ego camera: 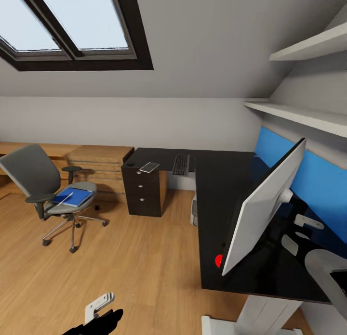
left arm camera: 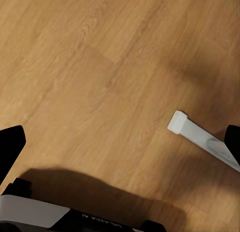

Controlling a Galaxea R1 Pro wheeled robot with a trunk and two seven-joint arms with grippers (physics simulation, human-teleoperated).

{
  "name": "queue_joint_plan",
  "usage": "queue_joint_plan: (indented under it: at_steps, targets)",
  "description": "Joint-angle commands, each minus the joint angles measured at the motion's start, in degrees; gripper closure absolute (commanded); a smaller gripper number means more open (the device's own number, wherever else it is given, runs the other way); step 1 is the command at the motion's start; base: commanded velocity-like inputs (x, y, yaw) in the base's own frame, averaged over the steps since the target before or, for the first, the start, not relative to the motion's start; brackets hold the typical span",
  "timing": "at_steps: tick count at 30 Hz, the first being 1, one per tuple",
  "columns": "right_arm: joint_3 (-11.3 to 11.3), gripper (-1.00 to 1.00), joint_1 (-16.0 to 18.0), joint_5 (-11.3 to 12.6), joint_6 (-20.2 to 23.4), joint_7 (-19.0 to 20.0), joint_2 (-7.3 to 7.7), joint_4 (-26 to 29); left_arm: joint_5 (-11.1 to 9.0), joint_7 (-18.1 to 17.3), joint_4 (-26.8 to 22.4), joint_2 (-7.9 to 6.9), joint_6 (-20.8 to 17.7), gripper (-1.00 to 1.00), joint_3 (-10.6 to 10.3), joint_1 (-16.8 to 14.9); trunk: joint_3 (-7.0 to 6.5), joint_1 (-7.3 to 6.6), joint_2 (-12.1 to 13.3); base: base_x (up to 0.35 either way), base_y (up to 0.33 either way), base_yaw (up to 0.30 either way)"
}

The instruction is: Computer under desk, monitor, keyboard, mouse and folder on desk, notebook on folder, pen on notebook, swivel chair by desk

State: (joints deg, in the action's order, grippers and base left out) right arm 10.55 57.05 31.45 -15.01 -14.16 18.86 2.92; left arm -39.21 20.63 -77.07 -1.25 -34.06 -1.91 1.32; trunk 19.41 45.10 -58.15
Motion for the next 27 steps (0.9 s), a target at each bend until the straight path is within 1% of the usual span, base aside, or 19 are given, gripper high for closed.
queue_joint_plan:
  at_steps: [1,7,16,27]
  targets:
    - [0.43,1.0,0.07,-0.09,-0.08,-0.17,-0.01,0.11,-0.6,0.56,-0.1,-0.06,-0.04,-1.0,-0.12,0.0,0.04,0.0,-0.05,0.0,-0.058,0.0]
    - [0.59,1.0,0.07,-0.16,-0.06,-0.12,-0.04,0.07,-0.6,0.56,-0.1,-0.07,-0.03,-1.0,-0.03,0.0,0.04,0.0,-0.05,0.038,-0.027,0.0]
    - [0.86,1.0,0.07,-0.16,-0.11,-0.12,-0.08,0.07,-0.63,0.56,-0.1,-0.07,0.13,-1.0,0.07,0.0,0.04,0.0,-0.05,0.265,-0.108,0.0]
    - [1.32,1.0,0.07,-0.16,-0.11,-0.12,-0.14,0.07,-0.62,0.56,-0.11,-0.05,0.31,-1.0,0.14,0.0,0.04,0.0,-0.05,0.249,-0.194,0.0]
